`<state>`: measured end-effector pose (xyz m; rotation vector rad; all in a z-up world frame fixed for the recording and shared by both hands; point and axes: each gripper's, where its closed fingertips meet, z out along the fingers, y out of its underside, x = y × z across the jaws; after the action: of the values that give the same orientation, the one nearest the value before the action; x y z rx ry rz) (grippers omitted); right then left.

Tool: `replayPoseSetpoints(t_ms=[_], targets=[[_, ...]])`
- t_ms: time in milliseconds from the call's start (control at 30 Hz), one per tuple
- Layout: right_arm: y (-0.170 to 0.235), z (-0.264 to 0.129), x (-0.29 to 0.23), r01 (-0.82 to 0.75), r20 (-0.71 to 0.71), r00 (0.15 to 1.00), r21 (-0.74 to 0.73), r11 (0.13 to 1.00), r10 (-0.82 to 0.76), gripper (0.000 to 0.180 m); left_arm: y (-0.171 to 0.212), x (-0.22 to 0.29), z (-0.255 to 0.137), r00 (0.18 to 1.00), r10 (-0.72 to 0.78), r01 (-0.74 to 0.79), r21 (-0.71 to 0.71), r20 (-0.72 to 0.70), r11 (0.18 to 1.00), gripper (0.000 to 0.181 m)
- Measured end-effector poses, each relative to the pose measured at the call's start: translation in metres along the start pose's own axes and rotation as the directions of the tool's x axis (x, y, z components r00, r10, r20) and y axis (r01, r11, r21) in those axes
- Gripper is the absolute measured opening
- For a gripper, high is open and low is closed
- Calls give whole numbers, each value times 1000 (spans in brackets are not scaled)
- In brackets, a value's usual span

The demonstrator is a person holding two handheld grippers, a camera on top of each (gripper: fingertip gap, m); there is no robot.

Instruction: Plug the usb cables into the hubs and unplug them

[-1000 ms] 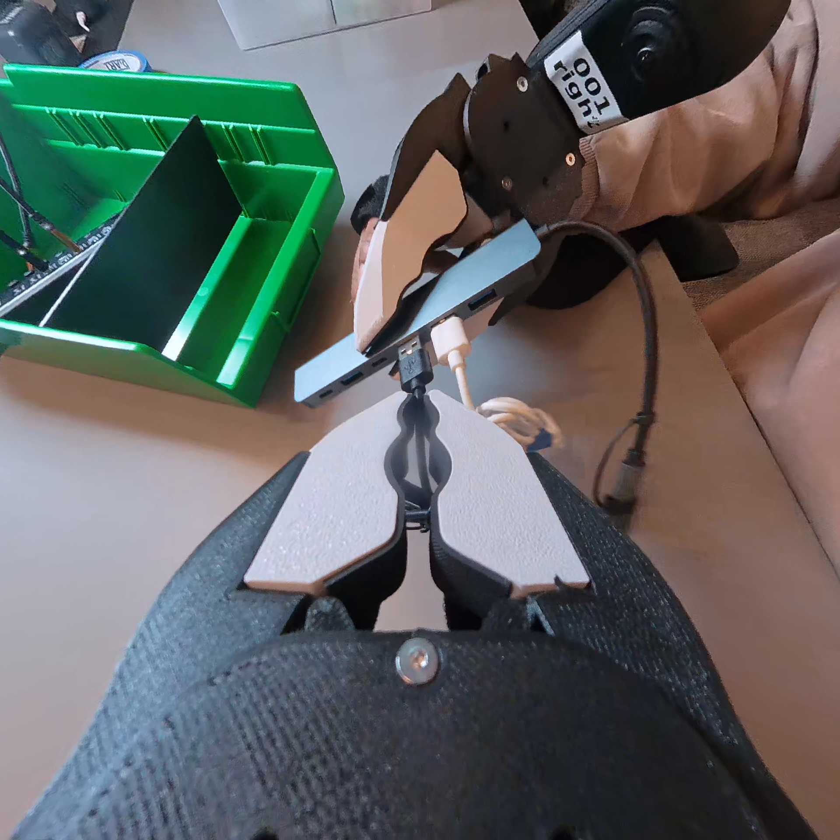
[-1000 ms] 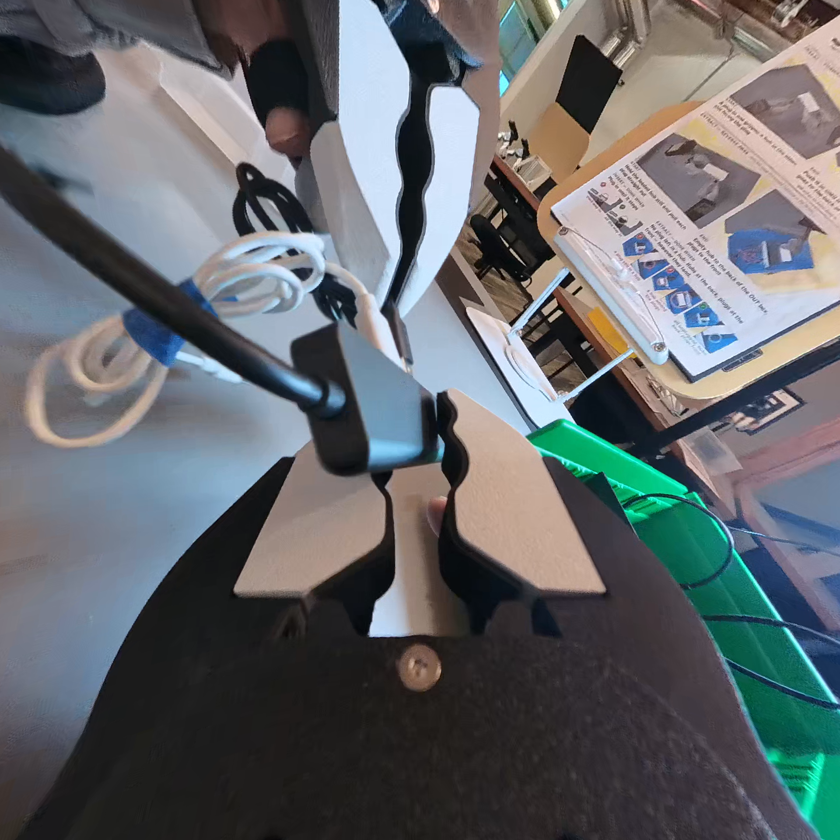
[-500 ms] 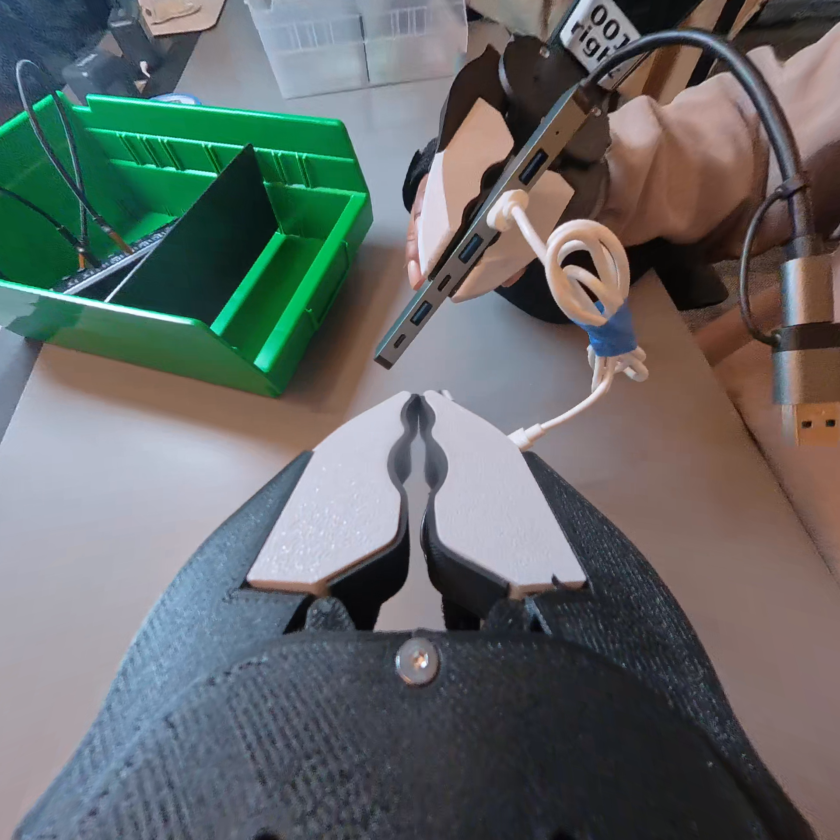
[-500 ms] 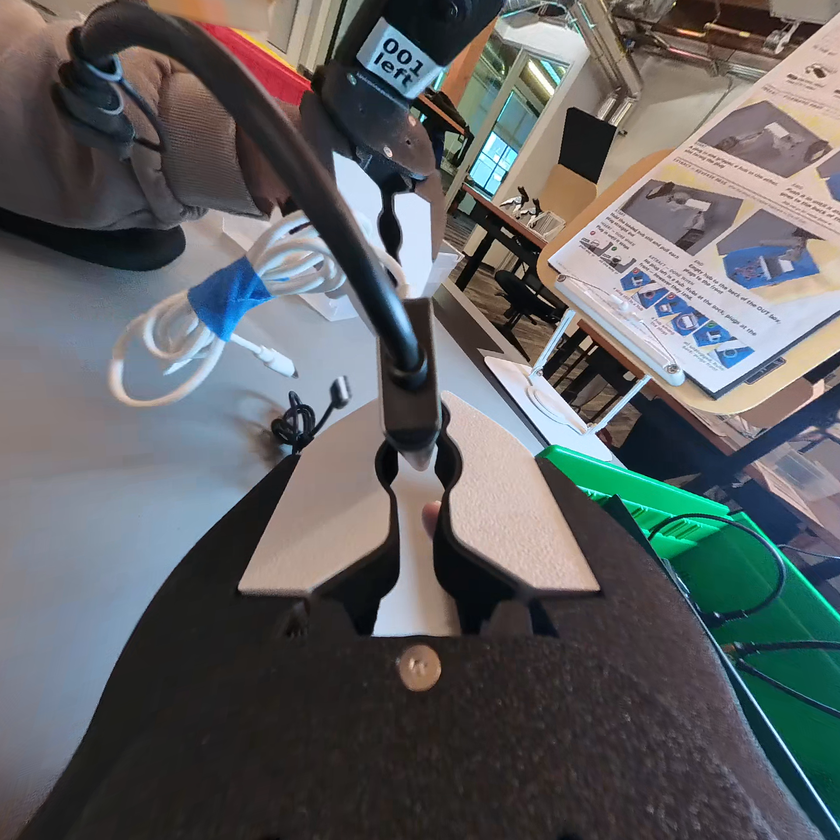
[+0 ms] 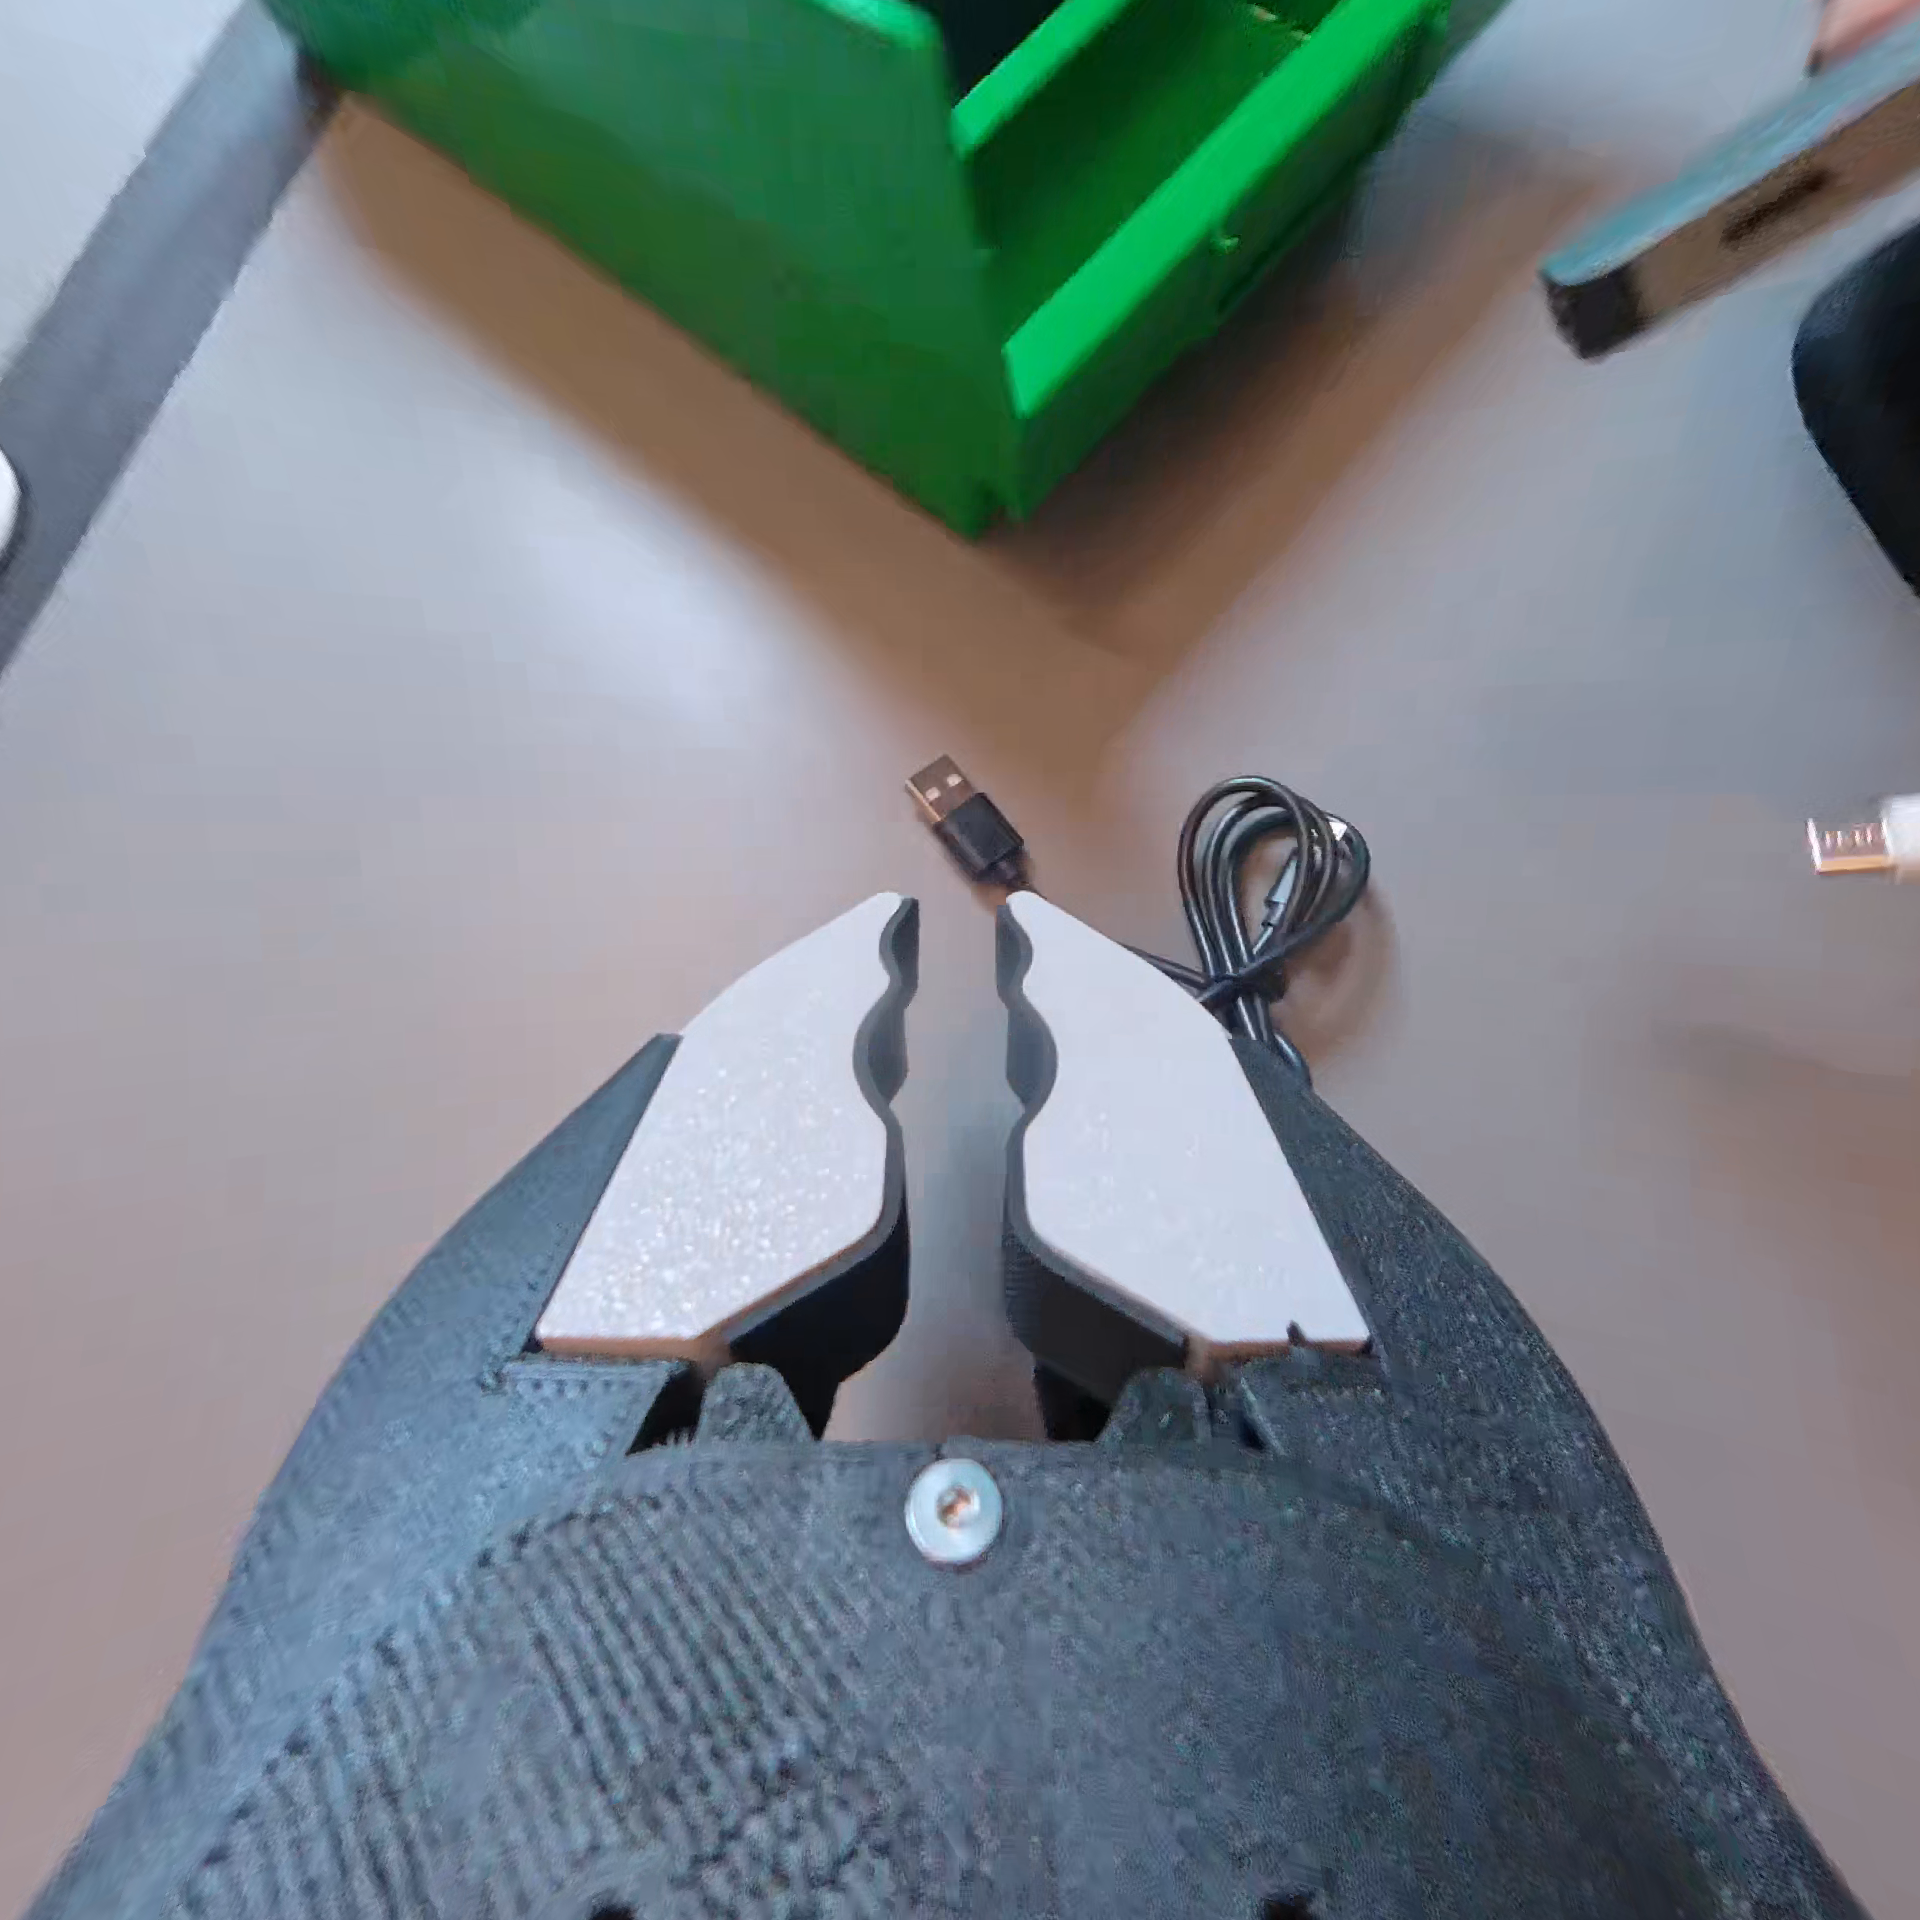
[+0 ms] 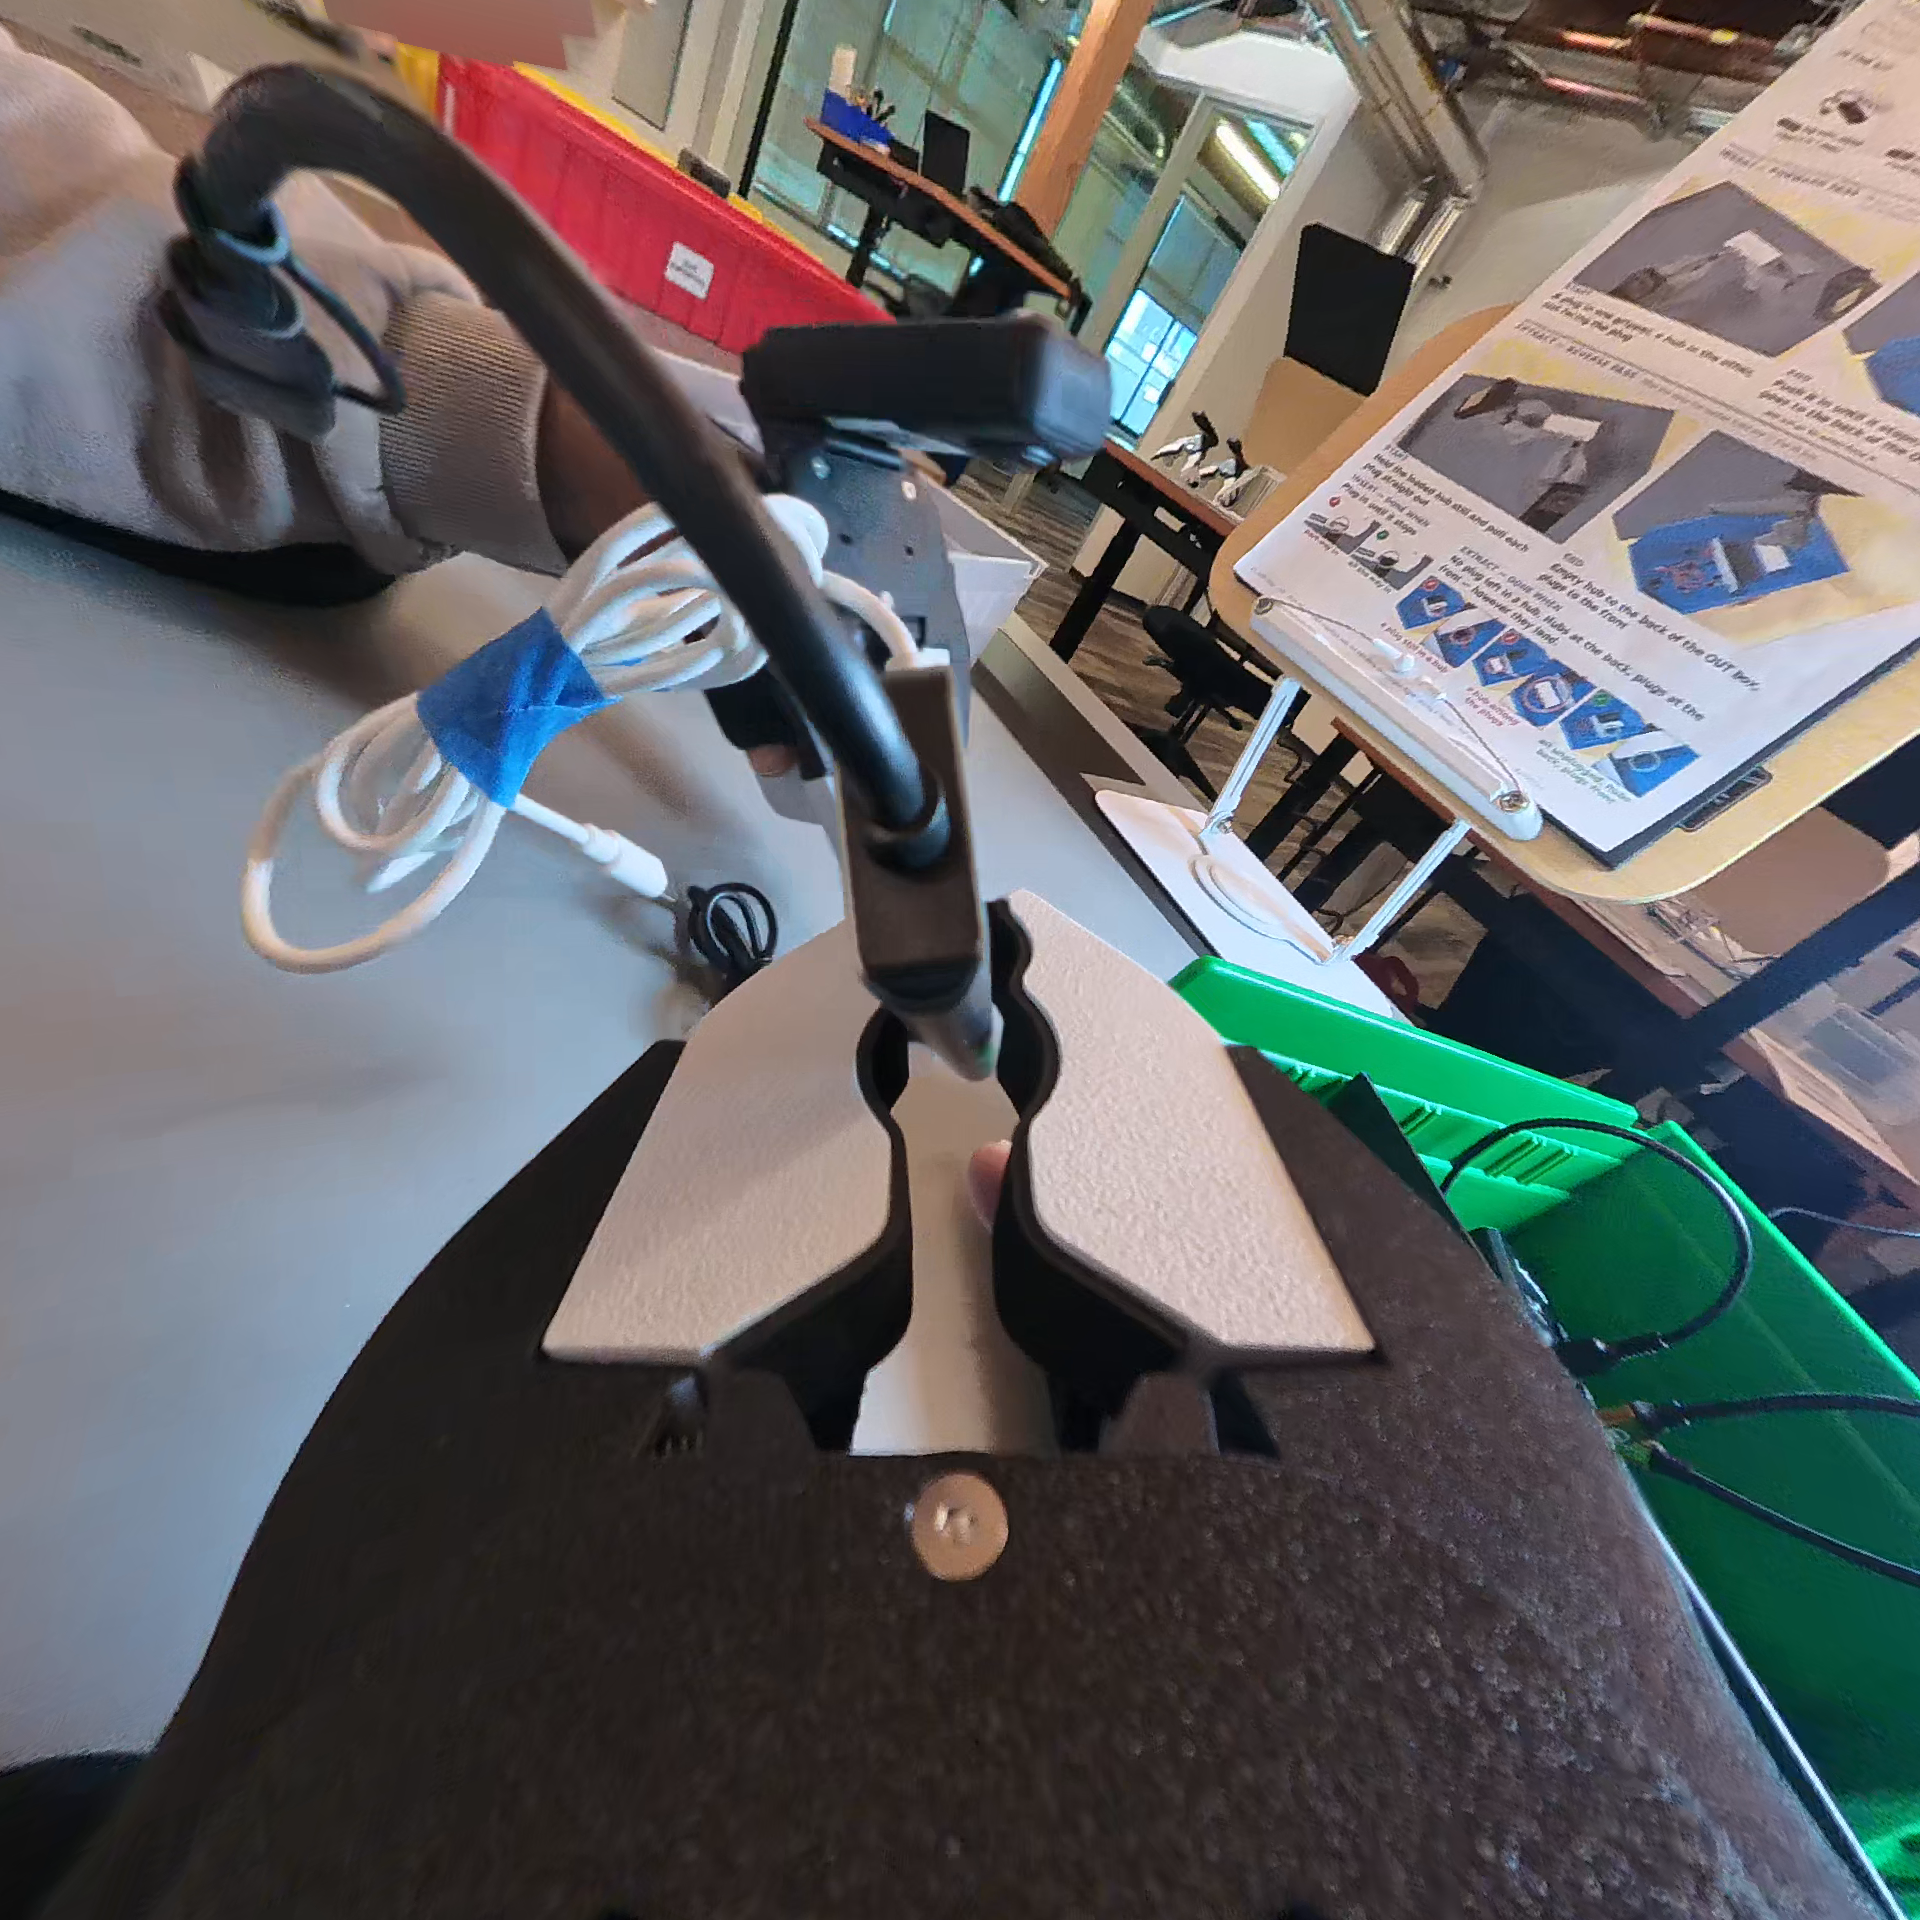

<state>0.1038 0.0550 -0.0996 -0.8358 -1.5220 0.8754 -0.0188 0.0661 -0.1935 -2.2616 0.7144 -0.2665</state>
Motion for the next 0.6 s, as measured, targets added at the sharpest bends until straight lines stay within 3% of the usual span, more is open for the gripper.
replayPoseSetpoints(t_ms=[100,233,467,600], targets=[[2,1,-1,3,5,1000,-15,1000,-3,13,6,1,10,991,-121,119,-40,-58,992,23],[8,4,-3,7,11,1000,-43,999,-6,13,9,14,25,984,-153,144,-92,-94,985,28],[11,5,-2,1,2,1000,-54,999,0,13,10,17,41,1000,28,-27,-125,3,992,6],[12,4,3,10,-29,1000,-65,998,-11,13,5,-8,12,977,144,-128,-110,159,986,4]])
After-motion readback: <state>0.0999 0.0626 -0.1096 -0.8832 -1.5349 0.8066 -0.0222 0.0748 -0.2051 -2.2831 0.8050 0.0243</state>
